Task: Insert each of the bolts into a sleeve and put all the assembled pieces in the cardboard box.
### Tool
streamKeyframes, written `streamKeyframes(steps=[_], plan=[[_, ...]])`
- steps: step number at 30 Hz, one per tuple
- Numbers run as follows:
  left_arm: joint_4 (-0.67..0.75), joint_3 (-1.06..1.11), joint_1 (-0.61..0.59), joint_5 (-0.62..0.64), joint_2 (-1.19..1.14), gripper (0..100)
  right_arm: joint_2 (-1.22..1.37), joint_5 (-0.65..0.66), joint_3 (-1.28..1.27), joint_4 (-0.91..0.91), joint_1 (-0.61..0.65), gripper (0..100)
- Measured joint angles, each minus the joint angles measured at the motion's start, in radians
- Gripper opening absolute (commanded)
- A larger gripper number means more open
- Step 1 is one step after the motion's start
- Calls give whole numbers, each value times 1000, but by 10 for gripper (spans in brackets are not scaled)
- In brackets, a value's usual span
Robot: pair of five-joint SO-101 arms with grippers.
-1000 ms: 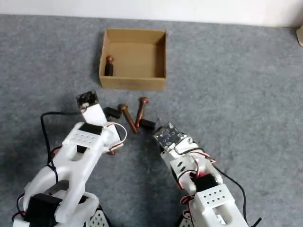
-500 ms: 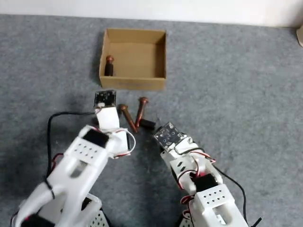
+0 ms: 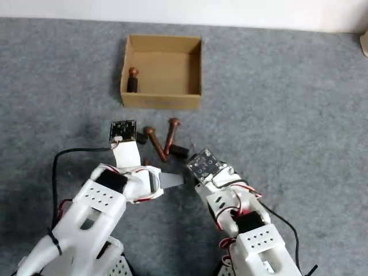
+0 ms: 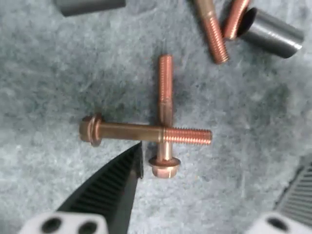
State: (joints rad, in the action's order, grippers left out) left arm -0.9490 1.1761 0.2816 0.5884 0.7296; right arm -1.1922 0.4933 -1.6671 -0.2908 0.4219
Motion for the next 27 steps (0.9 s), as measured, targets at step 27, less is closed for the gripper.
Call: streamKeyframes(steps=[27], plan=[[-114, -49, -127, 423, 9, 295, 0, 0, 0, 0, 0, 5]])
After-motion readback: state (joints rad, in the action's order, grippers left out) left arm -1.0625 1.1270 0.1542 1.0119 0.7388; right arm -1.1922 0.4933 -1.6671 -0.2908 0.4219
